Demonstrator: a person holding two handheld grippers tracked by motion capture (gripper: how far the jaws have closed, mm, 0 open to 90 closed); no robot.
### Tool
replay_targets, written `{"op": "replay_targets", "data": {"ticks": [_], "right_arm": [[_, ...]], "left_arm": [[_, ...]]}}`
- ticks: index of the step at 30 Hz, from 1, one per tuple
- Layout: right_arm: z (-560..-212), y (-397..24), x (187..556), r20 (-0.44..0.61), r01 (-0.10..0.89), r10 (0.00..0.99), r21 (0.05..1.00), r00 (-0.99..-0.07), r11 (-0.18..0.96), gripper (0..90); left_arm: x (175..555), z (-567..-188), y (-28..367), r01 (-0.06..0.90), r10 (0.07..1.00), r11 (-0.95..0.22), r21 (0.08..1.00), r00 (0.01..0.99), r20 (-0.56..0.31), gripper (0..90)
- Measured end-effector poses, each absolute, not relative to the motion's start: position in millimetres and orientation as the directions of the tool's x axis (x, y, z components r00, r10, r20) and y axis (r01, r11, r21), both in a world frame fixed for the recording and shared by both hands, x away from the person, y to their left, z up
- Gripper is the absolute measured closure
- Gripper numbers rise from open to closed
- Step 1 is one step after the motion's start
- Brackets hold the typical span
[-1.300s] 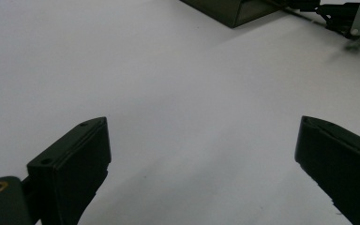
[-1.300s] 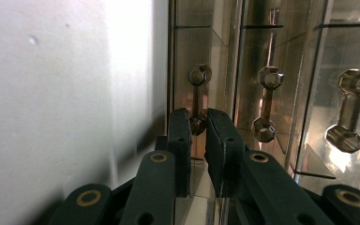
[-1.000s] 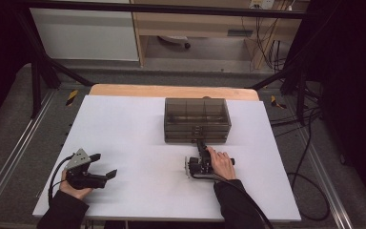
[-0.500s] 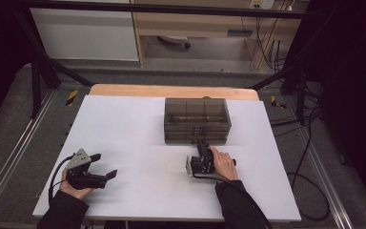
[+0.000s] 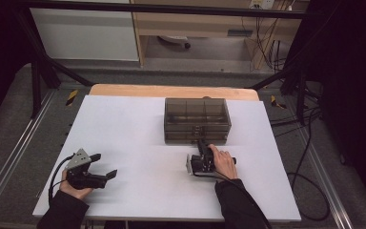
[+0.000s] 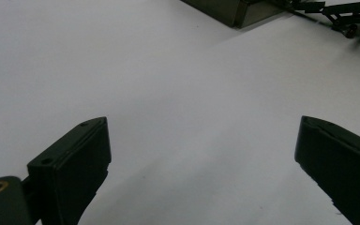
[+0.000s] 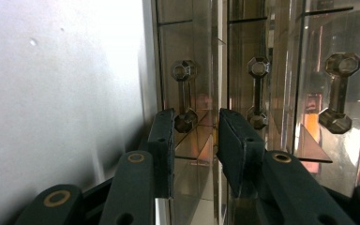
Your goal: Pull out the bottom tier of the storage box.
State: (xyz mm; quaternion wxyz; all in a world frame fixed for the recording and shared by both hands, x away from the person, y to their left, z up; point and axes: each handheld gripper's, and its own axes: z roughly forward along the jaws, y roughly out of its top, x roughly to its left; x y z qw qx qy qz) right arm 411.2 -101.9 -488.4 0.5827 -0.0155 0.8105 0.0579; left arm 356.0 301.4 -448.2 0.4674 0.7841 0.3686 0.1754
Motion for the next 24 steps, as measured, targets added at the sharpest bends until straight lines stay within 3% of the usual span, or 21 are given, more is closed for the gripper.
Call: {"op": "replay_targets", "data": {"ticks": [24], "right_arm": [[-486.2, -102.7, 405.3, -0.942, -0.110, 0.022, 0.062, -0.336, 0.992, 68.5]], "left_arm": [[356.0, -448.3, 301.4, 0.414, 0.742, -0.292, 0.862, 0.667, -0.069, 4.0]]}}
